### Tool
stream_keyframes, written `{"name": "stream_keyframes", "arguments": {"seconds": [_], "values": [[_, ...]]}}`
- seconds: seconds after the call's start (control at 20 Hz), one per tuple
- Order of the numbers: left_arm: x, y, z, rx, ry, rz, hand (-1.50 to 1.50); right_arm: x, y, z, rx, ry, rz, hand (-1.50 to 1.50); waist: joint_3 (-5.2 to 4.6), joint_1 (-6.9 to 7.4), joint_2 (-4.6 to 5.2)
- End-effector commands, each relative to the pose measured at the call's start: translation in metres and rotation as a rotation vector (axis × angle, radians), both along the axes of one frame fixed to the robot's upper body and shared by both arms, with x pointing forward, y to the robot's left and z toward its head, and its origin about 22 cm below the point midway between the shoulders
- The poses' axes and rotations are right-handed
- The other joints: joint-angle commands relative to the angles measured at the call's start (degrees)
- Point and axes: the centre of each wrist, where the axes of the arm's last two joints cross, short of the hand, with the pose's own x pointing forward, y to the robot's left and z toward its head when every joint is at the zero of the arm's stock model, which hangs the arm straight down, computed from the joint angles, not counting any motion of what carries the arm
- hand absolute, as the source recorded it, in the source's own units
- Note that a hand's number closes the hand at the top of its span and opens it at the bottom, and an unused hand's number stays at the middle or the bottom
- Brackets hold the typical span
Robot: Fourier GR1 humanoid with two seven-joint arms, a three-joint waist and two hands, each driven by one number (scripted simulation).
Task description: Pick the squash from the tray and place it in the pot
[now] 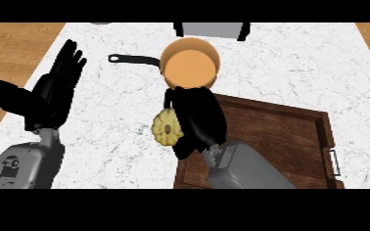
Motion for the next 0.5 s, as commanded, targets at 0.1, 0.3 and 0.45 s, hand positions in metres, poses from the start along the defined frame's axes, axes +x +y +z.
{"name": "stream_keyframes", "arguments": {"seconds": [0.1, 0.3, 0.45], "values": [[0.004, -0.004, -0.001, 0.009, 0.014, -0.008, 0.0, -0.008, 0.025, 0.051, 0.228, -0.266, -0.232, 1.5, -0.31, 0.44, -0.44], [0.007, -0.013, 0.002, 0.003, 0.002, -0.03, 0.0, -0.006, 0.044, 0.073, 0.333, -0.315, -0.371, 1.5, -0.35, 0.96, 0.06], [0.009, -0.006, 0.002, 0.009, -0.005, -0.017, 0.0, -0.001, 0.061, 0.087, 0.311, -0.379, -0.453, 1.5, -0.44, 0.9, 0.19]]}}
